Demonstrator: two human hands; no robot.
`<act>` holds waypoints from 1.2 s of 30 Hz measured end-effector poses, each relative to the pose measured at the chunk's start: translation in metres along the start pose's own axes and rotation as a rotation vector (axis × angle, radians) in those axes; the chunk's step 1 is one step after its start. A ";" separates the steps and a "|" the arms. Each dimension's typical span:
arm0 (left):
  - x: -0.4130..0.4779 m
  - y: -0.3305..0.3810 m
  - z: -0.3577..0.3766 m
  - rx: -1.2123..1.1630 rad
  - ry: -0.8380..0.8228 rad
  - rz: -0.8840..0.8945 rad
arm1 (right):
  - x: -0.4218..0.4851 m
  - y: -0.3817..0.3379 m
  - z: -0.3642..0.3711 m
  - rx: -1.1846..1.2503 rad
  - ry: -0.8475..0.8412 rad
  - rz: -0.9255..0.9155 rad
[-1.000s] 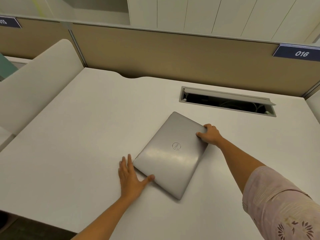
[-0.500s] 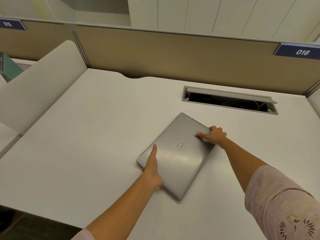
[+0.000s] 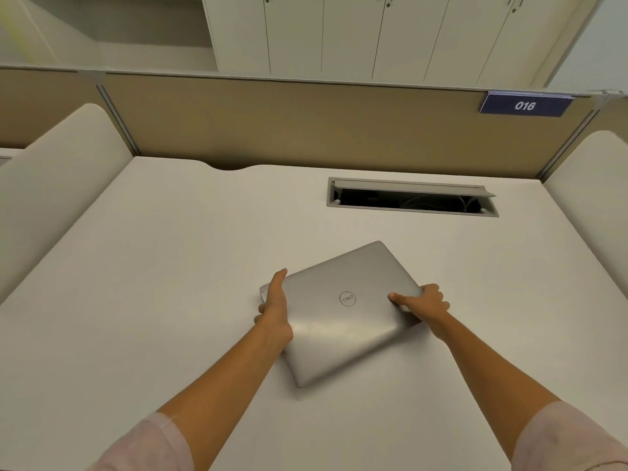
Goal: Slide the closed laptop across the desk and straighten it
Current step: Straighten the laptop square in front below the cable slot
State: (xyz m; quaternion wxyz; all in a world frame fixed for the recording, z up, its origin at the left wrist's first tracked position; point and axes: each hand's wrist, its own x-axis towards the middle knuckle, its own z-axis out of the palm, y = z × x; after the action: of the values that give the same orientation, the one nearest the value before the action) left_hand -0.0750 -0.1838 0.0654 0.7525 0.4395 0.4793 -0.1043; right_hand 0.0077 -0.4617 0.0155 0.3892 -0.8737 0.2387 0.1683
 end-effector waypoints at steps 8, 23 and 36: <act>0.006 0.027 0.028 0.281 -0.036 -0.032 | -0.031 0.025 0.003 0.131 0.173 0.141; 0.042 0.042 0.047 0.475 -0.086 0.114 | -0.050 0.040 0.026 -0.054 0.278 0.137; 0.062 -0.051 -0.001 1.590 -0.197 1.249 | -0.062 0.076 0.026 -0.431 0.221 -0.852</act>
State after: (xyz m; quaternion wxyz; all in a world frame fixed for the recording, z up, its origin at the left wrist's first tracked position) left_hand -0.0732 -0.1966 -0.0137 0.1983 0.9740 -0.1084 -0.0168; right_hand -0.0879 -0.4685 -0.0175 0.2060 -0.9669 -0.1405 -0.0539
